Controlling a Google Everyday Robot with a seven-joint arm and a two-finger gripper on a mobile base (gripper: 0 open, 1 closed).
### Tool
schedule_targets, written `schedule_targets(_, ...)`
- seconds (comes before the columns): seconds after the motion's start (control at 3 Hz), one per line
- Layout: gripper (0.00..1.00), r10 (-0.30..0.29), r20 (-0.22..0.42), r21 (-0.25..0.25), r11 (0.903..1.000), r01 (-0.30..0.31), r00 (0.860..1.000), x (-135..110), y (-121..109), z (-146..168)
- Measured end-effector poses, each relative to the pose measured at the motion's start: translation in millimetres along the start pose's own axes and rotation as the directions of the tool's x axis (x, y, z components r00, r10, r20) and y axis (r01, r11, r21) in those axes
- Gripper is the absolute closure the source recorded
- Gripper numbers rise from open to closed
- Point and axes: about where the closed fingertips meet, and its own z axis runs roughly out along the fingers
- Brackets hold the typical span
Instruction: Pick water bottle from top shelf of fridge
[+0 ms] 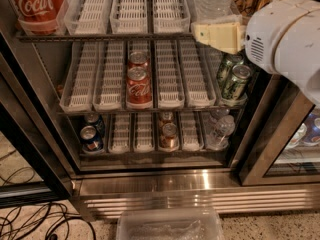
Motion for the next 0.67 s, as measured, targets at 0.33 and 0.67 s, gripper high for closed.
schedule_targets(0.33,0.09,0.0,0.0,0.0,1.0,0.0,1.0,0.0,0.0,0.0)
schedule_targets(0.67,0.16,-0.002,0.014,0.013,0.9999,0.002,1.0,-4.4,-0.2,3.2)
